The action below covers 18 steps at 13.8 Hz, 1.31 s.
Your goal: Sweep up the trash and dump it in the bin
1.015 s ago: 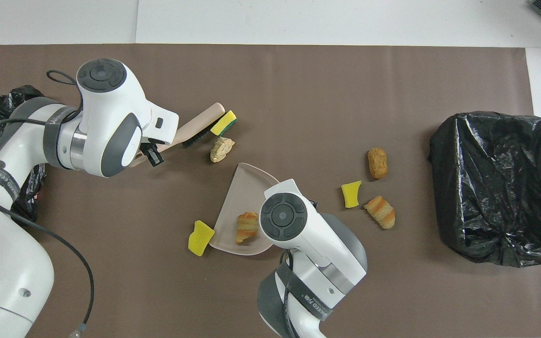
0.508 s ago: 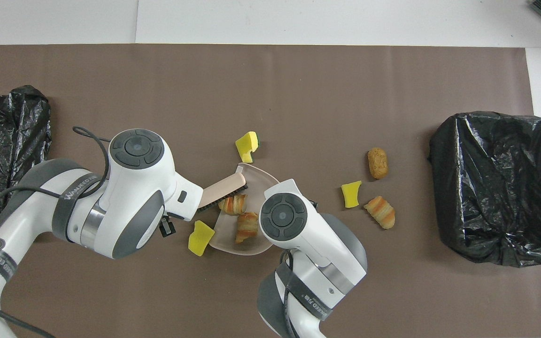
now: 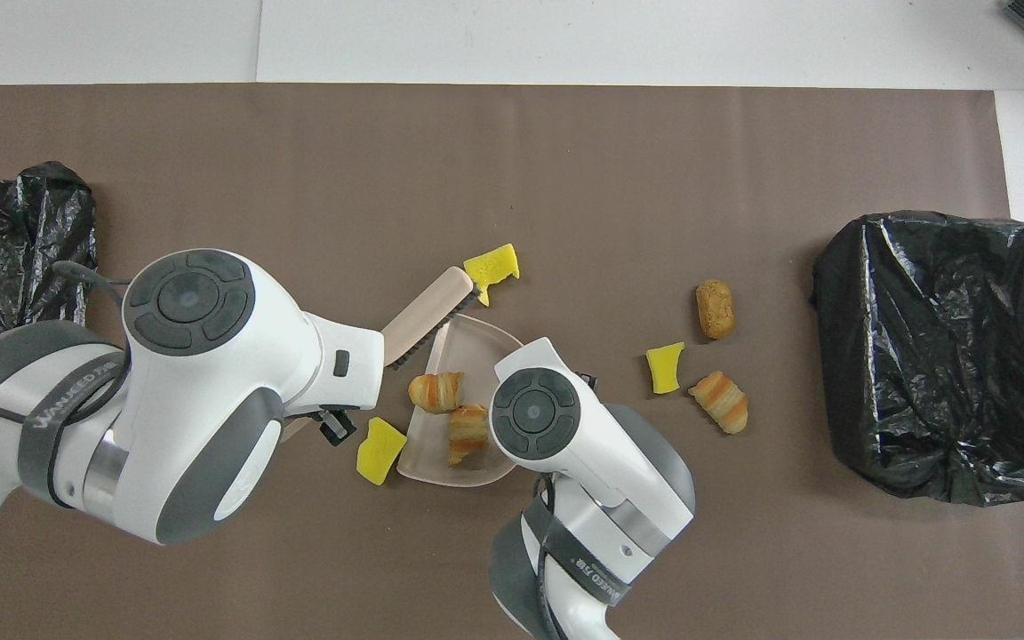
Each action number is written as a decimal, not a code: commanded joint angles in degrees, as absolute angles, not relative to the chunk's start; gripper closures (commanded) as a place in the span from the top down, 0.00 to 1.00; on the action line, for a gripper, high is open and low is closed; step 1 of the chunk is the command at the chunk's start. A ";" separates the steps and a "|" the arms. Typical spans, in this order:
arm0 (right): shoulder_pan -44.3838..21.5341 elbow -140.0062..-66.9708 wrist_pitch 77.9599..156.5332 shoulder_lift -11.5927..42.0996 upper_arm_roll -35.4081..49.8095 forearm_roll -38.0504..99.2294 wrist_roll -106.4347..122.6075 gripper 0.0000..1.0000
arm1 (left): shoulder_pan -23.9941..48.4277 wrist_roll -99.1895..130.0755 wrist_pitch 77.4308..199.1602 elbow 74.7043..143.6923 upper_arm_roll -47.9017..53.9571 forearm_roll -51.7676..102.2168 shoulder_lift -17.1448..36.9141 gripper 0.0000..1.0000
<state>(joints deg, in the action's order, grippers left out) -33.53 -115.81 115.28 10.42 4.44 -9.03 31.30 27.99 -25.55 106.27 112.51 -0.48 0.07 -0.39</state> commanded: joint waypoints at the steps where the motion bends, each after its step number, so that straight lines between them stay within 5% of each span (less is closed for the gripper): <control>1: -32.78 -116.81 117.42 10.46 4.66 -12.82 36.98 0.00 | 28.39 -25.57 111.43 105.06 -0.62 0.09 8.84 0.00; 7: -31.90 -118.04 119.97 10.46 4.57 -14.06 42.10 0.00 | 28.56 -25.66 112.33 89.15 -0.62 -2.10 22.31 0.00; 13: -31.90 -118.91 119.00 9.93 4.66 -13.97 39.64 0.00 | 33.74 -25.58 114.34 89.03 -0.09 -13.42 26.45 0.00; 18: -31.90 -118.92 119.09 9.84 4.66 -13.97 39.55 0.00 | 34.19 -29.43 113.03 95.08 -0.26 -16.44 24.00 0.00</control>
